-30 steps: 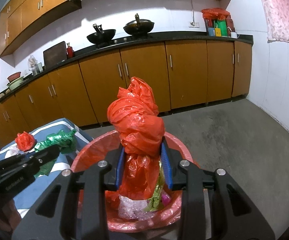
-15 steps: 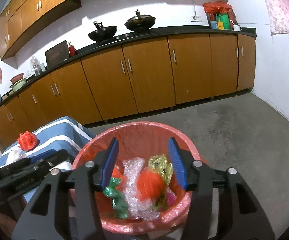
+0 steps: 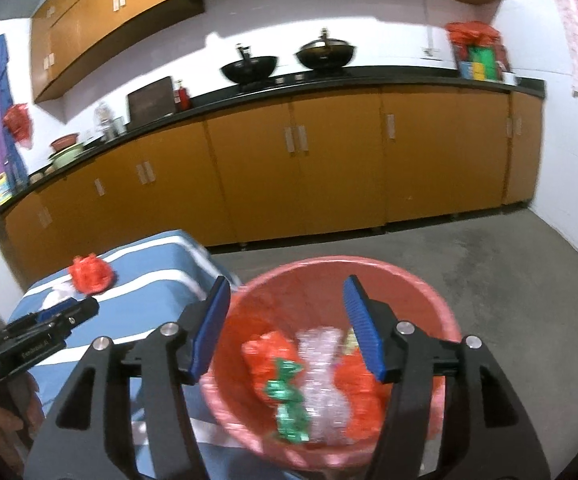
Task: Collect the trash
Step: 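Move both tools back toward the red and white bags on the table, then grasp white plastic bag with left tool while right tool grasps red bag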
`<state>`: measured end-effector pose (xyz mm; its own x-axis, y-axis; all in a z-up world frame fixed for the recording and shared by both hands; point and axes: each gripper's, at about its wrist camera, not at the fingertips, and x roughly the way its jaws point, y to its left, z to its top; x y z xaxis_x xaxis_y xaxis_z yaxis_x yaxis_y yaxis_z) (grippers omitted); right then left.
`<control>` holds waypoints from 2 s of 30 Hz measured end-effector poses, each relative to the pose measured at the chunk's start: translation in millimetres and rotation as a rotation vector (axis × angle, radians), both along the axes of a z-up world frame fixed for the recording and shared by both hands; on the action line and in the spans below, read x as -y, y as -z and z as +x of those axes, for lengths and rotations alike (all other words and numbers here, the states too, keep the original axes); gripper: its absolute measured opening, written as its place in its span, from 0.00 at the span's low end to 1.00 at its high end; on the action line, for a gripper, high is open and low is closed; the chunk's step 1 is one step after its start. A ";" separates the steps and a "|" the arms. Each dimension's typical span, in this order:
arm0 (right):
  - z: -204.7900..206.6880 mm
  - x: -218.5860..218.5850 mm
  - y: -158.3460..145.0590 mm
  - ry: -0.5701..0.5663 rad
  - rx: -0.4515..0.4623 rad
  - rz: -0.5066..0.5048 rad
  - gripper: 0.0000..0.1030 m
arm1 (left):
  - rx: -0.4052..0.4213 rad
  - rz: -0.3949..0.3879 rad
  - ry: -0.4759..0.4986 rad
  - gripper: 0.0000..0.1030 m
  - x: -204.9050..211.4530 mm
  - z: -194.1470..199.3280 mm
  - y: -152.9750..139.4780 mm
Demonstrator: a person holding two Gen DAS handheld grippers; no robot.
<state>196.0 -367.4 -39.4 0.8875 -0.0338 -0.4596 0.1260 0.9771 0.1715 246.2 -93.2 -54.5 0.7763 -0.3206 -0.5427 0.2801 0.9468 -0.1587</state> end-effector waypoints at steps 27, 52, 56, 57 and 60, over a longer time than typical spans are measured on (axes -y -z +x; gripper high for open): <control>74.2 -190.0 19.5 -0.311 -0.084 -0.012 0.64 | -0.149 0.144 -0.268 0.86 -178.0 67.9 55.0; 88.7 -215.0 25.6 -0.356 -0.112 -0.035 0.64 | -0.205 0.075 -0.231 0.20 -202.7 66.7 61.0; 93.6 -224.9 26.5 -0.373 -0.107 -0.050 0.64 | -0.183 0.078 -0.323 0.20 -231.4 56.9 55.5; 97.1 -228.7 26.9 -0.379 -0.106 -0.050 0.64 | -0.178 0.071 -0.350 0.20 -241.6 54.3 53.9; 107.7 -238.9 29.1 -0.395 -0.108 -0.054 0.64 | -0.164 0.052 -0.405 0.20 -261.3 48.0 49.8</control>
<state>303.7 -128.5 -68.5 0.7837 0.2729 -0.5580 -0.2458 0.9612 0.1249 294.2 168.2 -104.2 0.7356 0.0233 -0.6770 -0.1407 0.9829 -0.1190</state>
